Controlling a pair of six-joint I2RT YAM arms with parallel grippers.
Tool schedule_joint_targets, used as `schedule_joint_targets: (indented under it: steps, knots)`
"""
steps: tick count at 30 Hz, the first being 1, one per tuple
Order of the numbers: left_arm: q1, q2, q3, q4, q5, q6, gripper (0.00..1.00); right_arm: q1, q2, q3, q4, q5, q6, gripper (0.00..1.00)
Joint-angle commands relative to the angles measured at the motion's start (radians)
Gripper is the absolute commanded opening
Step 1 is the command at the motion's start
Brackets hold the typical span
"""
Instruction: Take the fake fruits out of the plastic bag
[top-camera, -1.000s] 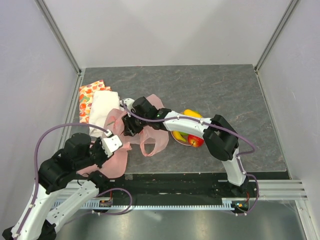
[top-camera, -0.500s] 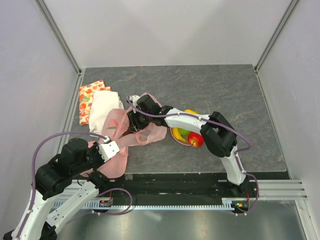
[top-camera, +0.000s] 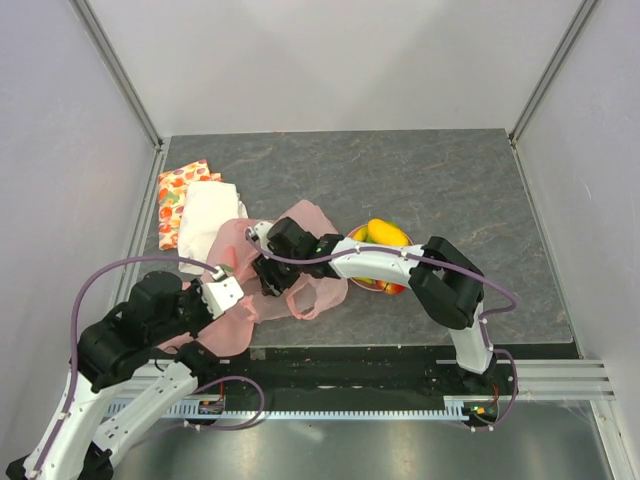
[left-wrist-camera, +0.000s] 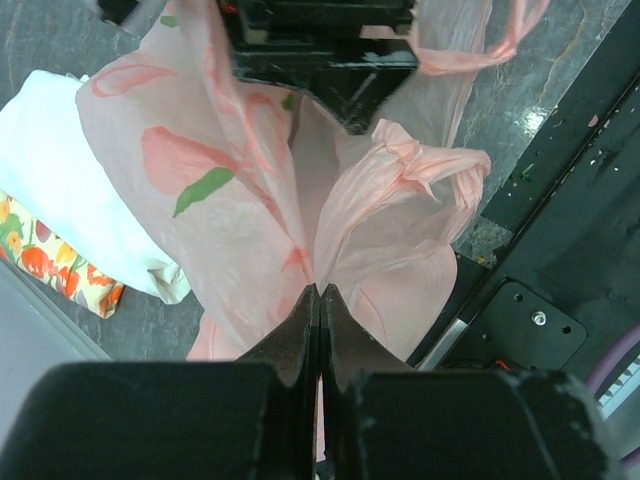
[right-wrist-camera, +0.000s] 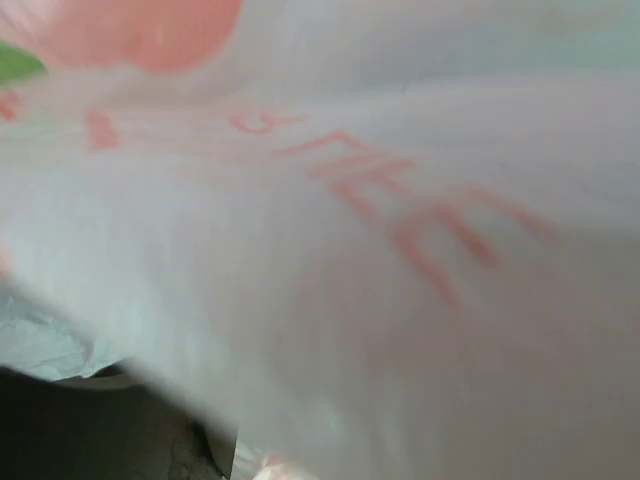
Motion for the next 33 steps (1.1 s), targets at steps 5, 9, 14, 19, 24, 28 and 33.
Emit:
schedule_joint_targets:
  steps: [5,9,14,19,24,28,33]
  knots:
    - [0.003,0.034,0.003,0.095,-0.047,-0.04,0.02,-0.023,0.041,0.16,0.083,0.09,-0.015,0.65]
    - [0.005,0.045,-0.013,0.124,-0.047,-0.048,0.02,-0.032,0.095,0.223,0.086,0.099,-0.026,0.66]
    - [0.005,0.078,-0.014,0.17,-0.047,-0.063,0.02,-0.034,0.141,0.265,0.081,0.084,-0.027,0.65]
    - [0.005,0.095,-0.014,0.186,-0.047,-0.063,0.02,-0.034,0.195,0.297,0.058,0.156,-0.014,0.82]
    - [0.005,0.098,-0.017,0.187,-0.051,-0.068,0.02,-0.035,0.252,0.334,0.041,0.164,-0.009,0.88]
    - [0.005,0.1,-0.017,0.194,-0.047,-0.072,0.02,-0.034,0.284,0.358,0.041,0.159,-0.007,0.76]
    - [0.008,0.097,-0.028,0.21,-0.047,-0.072,0.02,-0.041,0.209,0.348,0.023,0.127,-0.081,0.43]
